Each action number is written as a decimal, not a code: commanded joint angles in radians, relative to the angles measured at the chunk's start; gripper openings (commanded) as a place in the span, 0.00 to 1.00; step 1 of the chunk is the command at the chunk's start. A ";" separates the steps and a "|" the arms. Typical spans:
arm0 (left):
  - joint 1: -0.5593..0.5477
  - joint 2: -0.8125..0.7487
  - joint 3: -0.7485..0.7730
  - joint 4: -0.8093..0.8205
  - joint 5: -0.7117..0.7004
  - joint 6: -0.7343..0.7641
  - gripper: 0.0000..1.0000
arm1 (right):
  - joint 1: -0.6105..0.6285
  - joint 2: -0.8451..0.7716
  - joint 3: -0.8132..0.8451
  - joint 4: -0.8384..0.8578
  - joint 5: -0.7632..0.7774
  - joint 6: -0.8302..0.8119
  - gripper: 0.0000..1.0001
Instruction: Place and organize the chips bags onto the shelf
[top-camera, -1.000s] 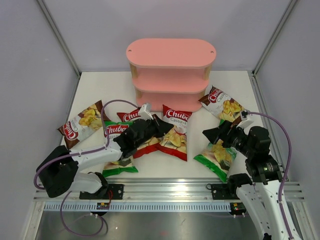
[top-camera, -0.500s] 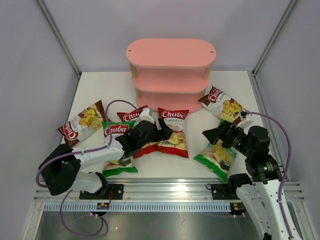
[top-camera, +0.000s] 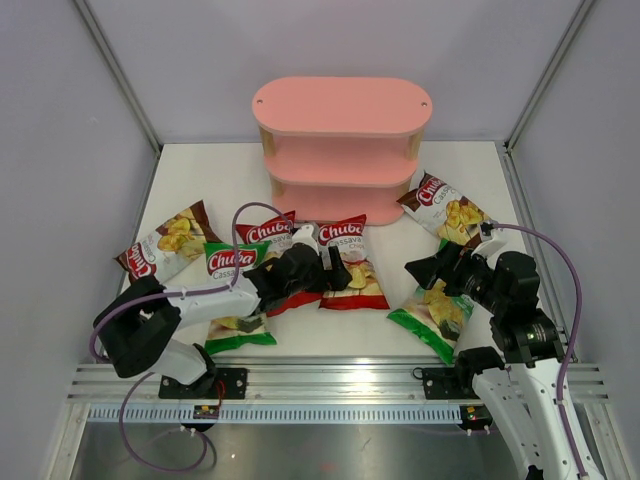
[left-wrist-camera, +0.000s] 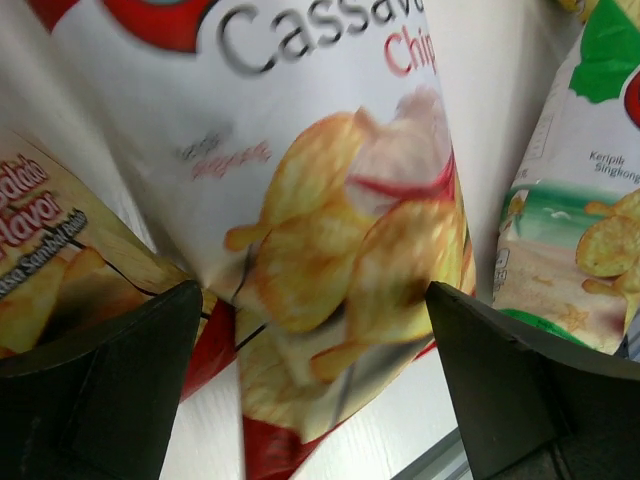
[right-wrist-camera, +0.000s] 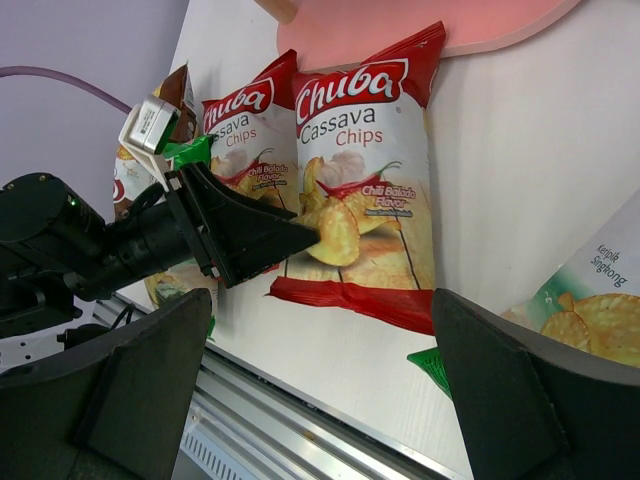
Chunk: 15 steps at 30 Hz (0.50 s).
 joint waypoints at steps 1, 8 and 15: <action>-0.034 -0.007 0.041 -0.099 -0.045 0.002 0.99 | -0.003 0.002 0.040 0.014 -0.010 -0.018 0.99; -0.044 -0.072 0.011 -0.152 -0.116 -0.033 0.99 | -0.004 -0.002 0.034 0.021 -0.014 -0.012 0.99; -0.044 0.049 0.001 0.008 -0.001 -0.074 0.99 | -0.004 -0.005 0.015 0.048 -0.033 0.009 1.00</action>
